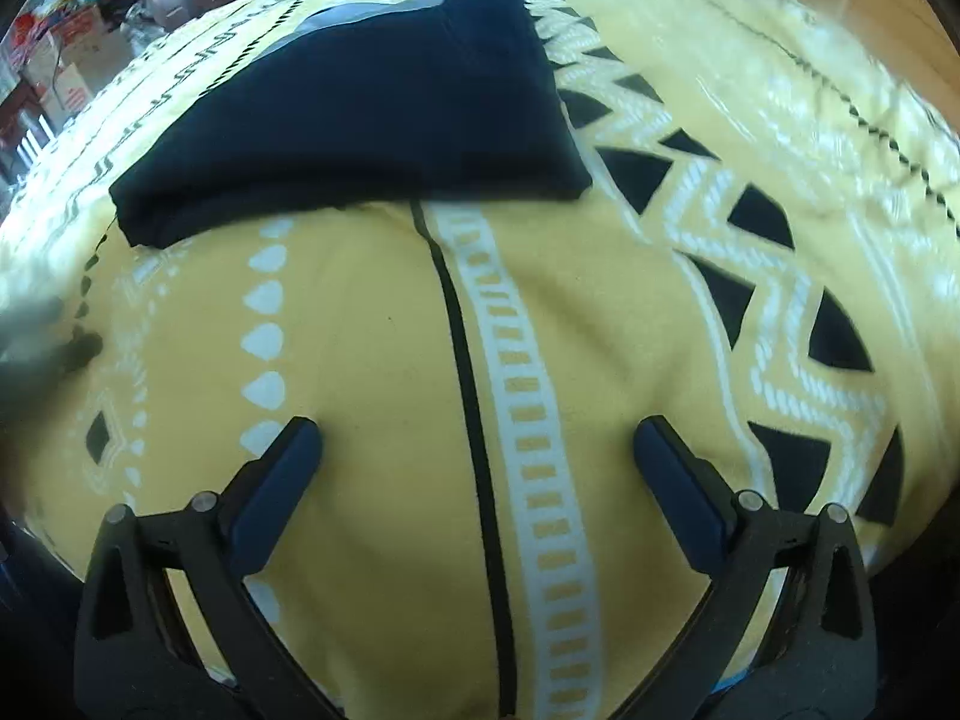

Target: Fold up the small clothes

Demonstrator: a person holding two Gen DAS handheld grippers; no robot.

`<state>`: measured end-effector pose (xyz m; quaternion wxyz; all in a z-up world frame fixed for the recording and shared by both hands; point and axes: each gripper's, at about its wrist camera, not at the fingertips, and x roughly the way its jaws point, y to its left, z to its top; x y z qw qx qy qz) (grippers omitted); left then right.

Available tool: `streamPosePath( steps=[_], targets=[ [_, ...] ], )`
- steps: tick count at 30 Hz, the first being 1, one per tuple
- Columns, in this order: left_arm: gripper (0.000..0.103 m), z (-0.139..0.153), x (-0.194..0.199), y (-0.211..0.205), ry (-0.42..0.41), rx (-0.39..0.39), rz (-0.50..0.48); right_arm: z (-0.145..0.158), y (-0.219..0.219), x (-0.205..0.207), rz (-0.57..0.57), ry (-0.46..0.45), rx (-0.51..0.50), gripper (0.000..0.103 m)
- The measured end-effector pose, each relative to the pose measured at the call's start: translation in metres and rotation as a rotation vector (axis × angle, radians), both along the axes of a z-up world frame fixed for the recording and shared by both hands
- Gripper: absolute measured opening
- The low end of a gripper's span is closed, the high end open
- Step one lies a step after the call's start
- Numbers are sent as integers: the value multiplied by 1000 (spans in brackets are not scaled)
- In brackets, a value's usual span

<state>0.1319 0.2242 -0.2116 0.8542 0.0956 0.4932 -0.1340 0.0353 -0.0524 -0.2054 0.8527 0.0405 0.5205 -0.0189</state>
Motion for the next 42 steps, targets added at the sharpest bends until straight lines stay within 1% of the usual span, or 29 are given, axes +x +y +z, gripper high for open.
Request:
streamPosePath(
  steps=[1, 3, 8, 11, 14, 16, 21, 28, 32, 38, 42],
  targets=[
    [103, -2, 0, -1, 16, 4, -11, 1, 0, 1, -5, 2, -2, 103],
    [103, -3, -1, -3, 18, 26, -3, 0, 1, 1, -13, 9, -1, 103],
    [103, -1, 9, -3, 32, 5, 24, -5, 1, 2, -18, 3, 6, 103],
    [103, -1, 10, -5, 6, -10, 50, -7, -1, 3, -24, -1, 21, 103],
    [103, -6, 9, -2, -32, -39, 38, -7, 1, 4, -20, -2, 8, 103],
    [103, -5, 9, -1, -36, -53, 38, -7, 2, 5, -23, -3, 5, 103],
    [103, -6, 11, -1, -51, -52, 33, -9, -2, 10, -59, -15, 31, 103],
    [103, -6, 10, -3, -65, -48, 34, -8, 3, 10, -60, -13, -5, 103],
    [103, -6, 7, -2, -78, -52, 32, -9, -5, 12, -64, -16, 41, 103],
    [103, -5, 9, -3, -72, -48, 31, -10, 1, 17, -40, -17, -9, 103],
    [103, -6, 8, -4, -79, -42, 33, -10, 1, 17, -39, -14, -5, 103]
  ],
)
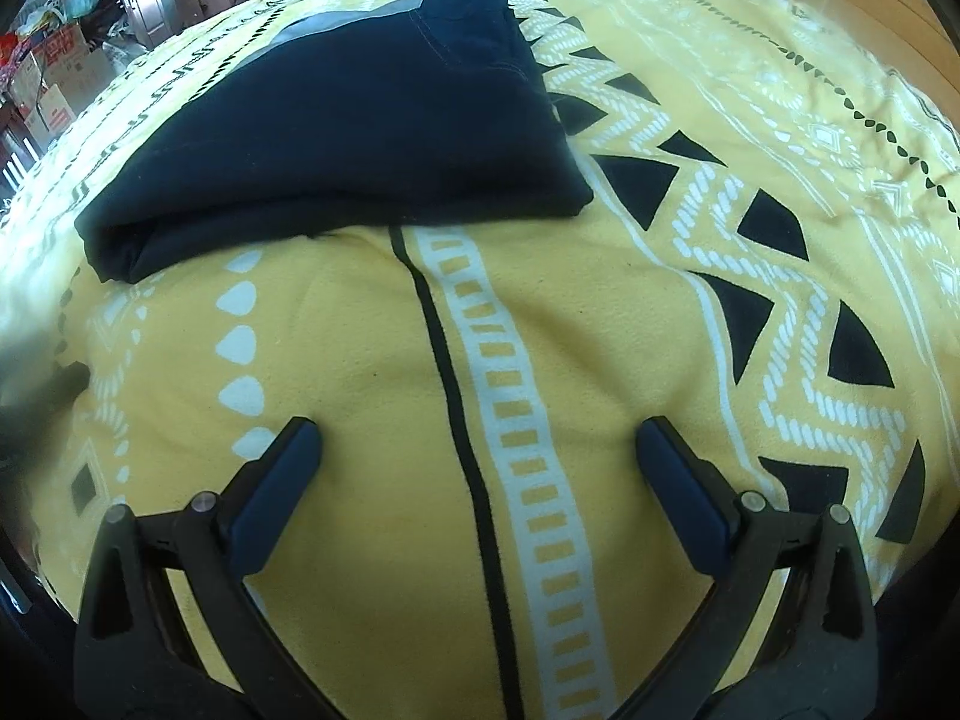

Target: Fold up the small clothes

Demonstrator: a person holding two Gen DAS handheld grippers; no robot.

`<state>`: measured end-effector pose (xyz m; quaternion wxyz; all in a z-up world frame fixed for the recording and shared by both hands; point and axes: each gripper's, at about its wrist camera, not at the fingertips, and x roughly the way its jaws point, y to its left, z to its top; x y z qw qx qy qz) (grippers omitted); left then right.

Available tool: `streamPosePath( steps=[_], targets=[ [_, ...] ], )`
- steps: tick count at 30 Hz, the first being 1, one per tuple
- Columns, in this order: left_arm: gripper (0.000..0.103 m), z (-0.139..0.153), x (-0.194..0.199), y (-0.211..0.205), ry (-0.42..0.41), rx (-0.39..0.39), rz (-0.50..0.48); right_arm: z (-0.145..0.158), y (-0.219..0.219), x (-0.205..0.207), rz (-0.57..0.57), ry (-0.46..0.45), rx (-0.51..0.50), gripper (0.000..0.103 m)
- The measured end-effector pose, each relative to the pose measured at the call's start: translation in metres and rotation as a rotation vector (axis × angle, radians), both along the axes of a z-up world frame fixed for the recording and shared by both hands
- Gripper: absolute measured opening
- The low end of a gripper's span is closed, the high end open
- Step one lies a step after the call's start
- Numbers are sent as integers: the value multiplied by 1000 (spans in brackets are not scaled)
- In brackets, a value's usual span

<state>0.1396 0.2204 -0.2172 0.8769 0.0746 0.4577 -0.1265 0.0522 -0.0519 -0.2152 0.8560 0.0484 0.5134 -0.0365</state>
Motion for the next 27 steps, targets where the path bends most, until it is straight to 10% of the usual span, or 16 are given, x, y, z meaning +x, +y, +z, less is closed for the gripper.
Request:
streamPosePath(
  steps=[27],
  targets=[
    [103, 0, 1, 1, -1, -8, 0, 0, 0, 0, 1, 1, -1, 103]
  ],
)
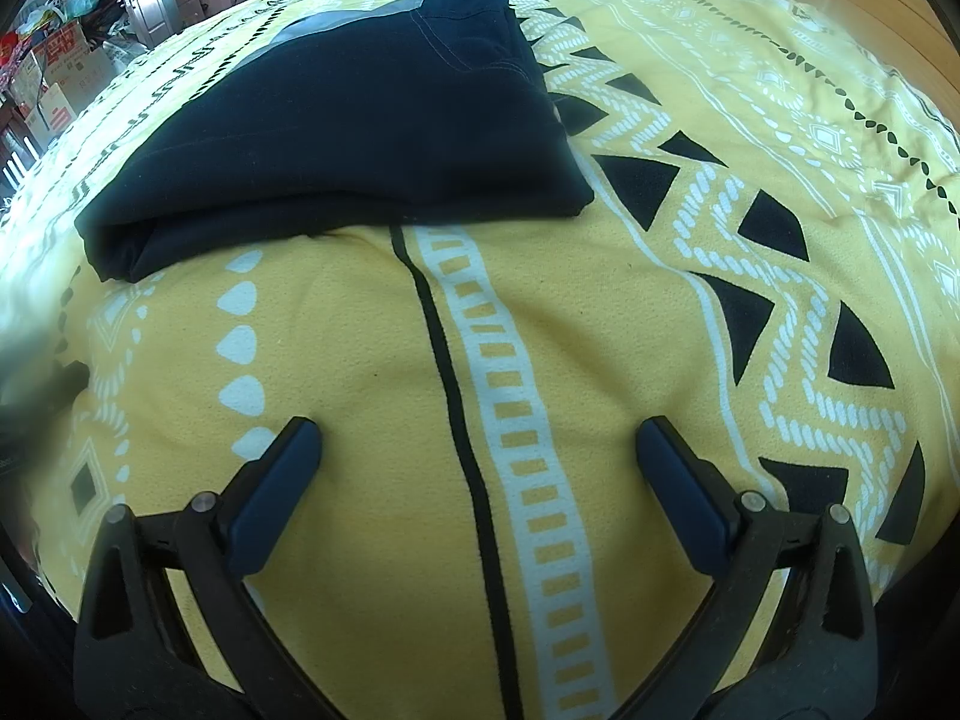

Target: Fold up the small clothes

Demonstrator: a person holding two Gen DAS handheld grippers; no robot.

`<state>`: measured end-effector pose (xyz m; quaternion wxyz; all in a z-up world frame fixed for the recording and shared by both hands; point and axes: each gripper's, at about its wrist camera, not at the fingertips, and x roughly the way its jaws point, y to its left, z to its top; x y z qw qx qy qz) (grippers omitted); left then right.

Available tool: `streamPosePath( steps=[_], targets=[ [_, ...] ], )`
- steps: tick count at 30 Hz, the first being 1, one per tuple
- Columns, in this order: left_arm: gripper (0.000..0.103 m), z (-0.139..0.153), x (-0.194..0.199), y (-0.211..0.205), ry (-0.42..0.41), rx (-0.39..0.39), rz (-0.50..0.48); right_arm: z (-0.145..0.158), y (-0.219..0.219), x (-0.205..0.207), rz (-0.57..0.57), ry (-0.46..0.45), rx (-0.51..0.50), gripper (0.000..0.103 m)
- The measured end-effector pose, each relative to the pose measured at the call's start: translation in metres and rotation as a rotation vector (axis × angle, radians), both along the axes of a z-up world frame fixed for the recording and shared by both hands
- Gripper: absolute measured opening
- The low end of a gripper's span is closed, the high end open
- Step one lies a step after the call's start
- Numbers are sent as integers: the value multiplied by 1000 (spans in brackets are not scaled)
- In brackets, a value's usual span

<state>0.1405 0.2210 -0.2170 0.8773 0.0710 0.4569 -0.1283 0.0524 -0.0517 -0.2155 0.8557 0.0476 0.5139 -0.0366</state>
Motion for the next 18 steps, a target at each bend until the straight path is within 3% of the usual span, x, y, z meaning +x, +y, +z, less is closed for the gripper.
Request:
streamPosePath(
  steps=[18],
  targets=[
    [103, 0, 0, -2, 3, -3, -1, 0, 0, 0, 2, -1, 0, 103]
  ],
)
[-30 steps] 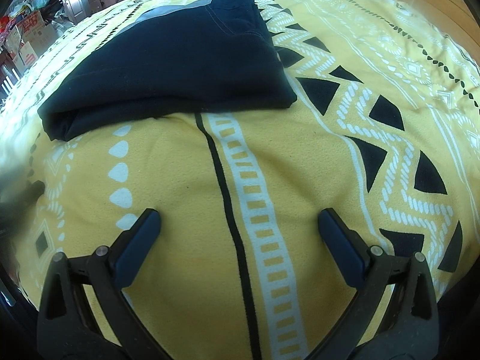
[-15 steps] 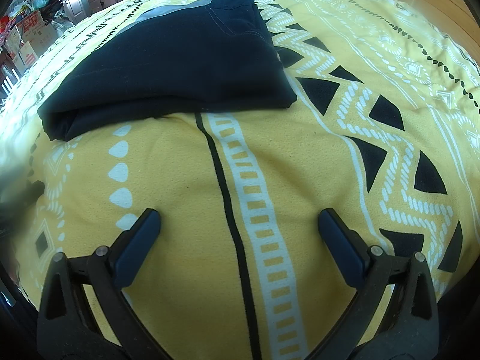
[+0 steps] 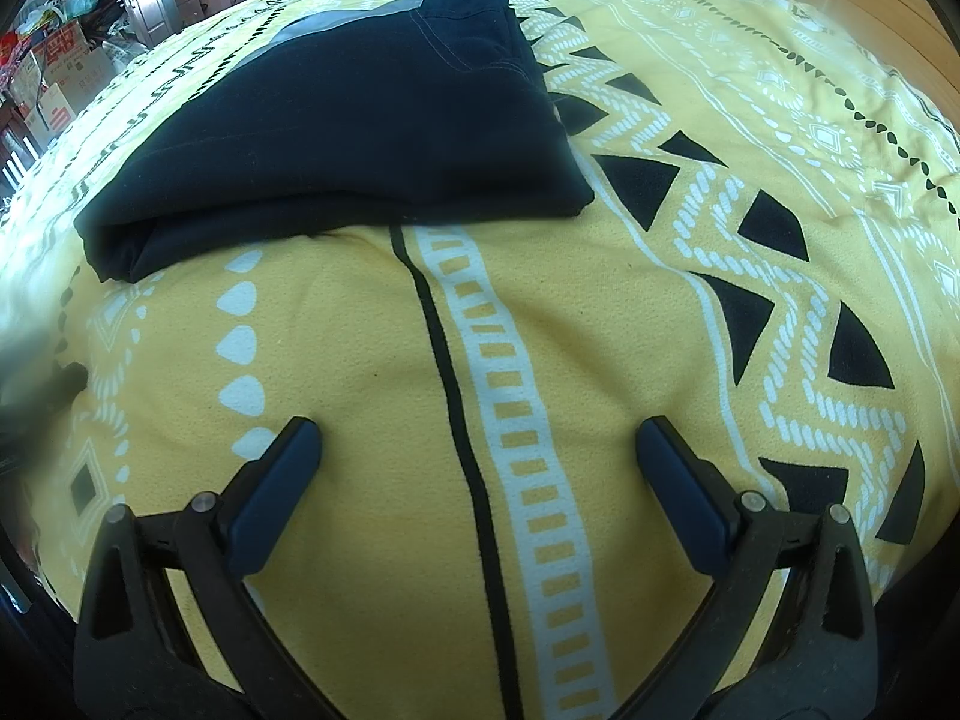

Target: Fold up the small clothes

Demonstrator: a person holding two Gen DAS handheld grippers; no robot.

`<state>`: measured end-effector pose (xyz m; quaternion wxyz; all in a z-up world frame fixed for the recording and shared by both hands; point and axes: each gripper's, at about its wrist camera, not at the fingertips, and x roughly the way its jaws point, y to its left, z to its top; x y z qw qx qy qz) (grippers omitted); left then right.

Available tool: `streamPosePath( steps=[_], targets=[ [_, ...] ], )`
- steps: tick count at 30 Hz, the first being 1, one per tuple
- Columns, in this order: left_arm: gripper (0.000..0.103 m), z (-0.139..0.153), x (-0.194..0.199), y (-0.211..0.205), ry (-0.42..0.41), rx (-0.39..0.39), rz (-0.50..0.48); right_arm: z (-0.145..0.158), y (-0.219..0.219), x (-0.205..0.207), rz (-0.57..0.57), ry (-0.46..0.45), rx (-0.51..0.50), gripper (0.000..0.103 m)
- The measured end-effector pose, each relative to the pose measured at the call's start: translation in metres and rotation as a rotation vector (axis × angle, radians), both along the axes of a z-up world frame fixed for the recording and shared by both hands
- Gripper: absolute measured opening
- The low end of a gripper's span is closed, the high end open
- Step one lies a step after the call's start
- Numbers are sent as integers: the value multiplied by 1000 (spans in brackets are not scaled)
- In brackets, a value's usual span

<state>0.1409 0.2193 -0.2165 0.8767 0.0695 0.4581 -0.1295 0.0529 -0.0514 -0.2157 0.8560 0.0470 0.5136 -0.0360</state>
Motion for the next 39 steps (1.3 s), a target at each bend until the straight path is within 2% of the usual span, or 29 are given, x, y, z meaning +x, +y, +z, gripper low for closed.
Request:
streamPosePath(
  steps=[26, 39],
  targets=[
    [103, 1, -2, -1, 1, -18, -4, 0, 0, 1, -5, 8, -1, 103],
    [103, 0, -1, -2, -2, -3, 0, -1, -3, 5, -7, 10, -1, 103]
  ],
)
